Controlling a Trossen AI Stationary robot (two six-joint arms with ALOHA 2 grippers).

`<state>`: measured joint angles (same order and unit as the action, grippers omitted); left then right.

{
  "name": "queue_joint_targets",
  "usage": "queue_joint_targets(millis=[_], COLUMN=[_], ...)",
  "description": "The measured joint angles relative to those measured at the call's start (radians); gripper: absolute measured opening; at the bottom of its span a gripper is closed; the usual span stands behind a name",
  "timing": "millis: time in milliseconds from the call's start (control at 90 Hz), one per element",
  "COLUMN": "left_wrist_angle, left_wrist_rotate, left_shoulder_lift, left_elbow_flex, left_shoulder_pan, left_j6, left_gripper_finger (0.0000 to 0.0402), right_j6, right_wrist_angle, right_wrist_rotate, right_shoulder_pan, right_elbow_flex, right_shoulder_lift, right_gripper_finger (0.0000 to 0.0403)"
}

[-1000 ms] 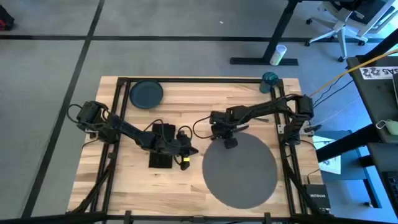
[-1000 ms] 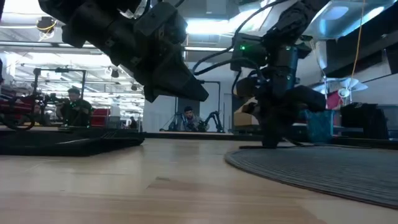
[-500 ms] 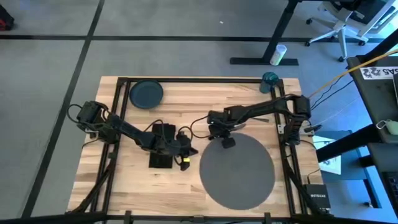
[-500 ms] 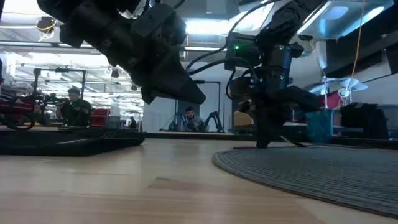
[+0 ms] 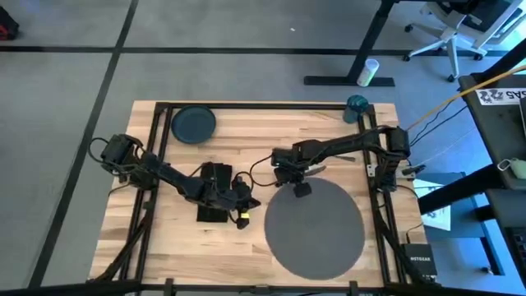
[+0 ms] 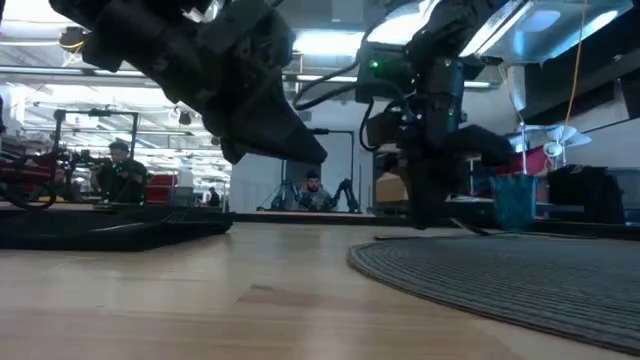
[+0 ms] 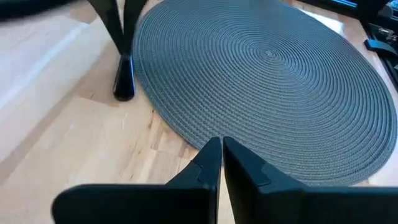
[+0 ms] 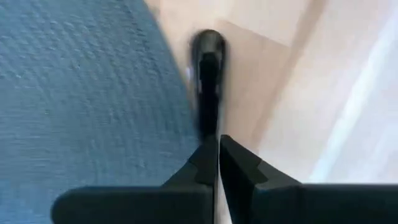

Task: Set table place
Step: Put the black knife on the gray table mat

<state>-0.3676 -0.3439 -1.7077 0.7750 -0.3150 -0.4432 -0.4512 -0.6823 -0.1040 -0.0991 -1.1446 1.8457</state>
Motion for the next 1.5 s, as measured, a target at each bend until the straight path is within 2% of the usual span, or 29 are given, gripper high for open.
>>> queue_joint_targets(millis=[200, 433, 567, 811, 1044, 1200, 1333, 1500], left_wrist_angle=[0.009, 0.023, 0.001, -0.14, -0.14, -0.132, -0.139, -0.138], left_wrist_rotate=[0.0, 0.001, 0.023, 0.056, 0.057, 0.061, 0.061, 0.061], left_shoulder_lift=[0.0, 0.0, 0.0, 0.0, -0.026, -0.045, -0.047, -0.048], left_elbow_flex=[0.0, 0.0, 0.0, 0.001, 0.001, 0.0, 0.001, 0.001], left_shoulder_pan=[-0.001, -0.001, -0.007, -0.033, -0.029, -0.029, -0.029, -0.028], left_j6=[-0.008, -0.056, -0.07, -0.071, -0.108, -0.123, -0.124, -0.116], left_gripper_finger=[0.0, 0.0, 0.0, 0.0, 0.0, 0.0, 0.0, 0.0], right_j6=[-0.001, -0.026, -0.055, -0.054, -0.056, -0.07, -0.078, -0.078], right_wrist_angle=[-0.032, -0.111, -0.096, -0.059, -0.037, -0.022, -0.014, -0.027], right_wrist_rotate=[0.032, 0.037, 0.043, 0.059, 0.059, 0.045, 0.058, 0.023], right_shoulder_pan=[0.001, 0.0, -0.001, -0.035, -0.051, -0.053, -0.052, -0.053], right_elbow_flex=[-0.001, -0.001, 0.011, 0.014, 0.015, 0.013, 0.012, 0.001], right_shoulder_lift=[-0.001, -0.002, -0.003, 0.024, 0.023, 0.037, 0.044, 0.048], right_gripper_finger=[0.0008, 0.0057, 0.0075, 0.0064, 0.0028, 0.002, 0.0034, 0.0079])
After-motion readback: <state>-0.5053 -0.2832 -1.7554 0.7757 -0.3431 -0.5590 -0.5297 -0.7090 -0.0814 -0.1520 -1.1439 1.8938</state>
